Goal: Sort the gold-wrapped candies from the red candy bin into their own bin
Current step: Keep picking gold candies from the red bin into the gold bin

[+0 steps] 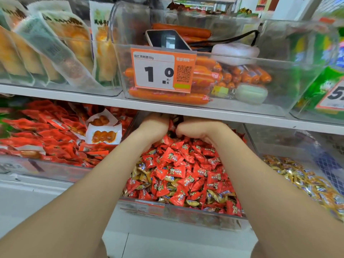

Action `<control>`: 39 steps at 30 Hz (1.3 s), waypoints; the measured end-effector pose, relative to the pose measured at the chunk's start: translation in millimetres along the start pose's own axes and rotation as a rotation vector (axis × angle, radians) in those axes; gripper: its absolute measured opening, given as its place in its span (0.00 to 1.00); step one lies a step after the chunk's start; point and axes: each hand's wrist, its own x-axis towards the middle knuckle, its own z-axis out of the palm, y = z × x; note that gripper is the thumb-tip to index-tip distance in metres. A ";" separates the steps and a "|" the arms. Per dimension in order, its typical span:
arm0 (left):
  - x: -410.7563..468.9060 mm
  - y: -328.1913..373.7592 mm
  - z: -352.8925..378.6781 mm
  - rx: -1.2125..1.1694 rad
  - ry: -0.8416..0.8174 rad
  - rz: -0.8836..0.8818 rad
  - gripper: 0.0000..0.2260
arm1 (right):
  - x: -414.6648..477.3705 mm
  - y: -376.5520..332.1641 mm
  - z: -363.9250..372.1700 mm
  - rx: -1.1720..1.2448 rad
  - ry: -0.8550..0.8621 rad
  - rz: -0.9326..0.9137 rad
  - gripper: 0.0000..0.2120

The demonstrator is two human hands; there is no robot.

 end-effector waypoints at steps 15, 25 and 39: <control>-64.9 -38.2 -4.2 0.410 -0.133 0.343 0.20 | -61.2 49.5 39.2 -0.291 0.240 -0.306 0.38; -88.9 -33.1 -24.9 0.476 -0.062 0.346 0.16 | -77.8 74.0 37.6 -0.445 0.514 -0.308 0.27; -72.7 -37.0 -17.4 0.628 -0.188 0.521 0.32 | -69.3 66.7 15.5 -0.430 0.418 -0.318 0.23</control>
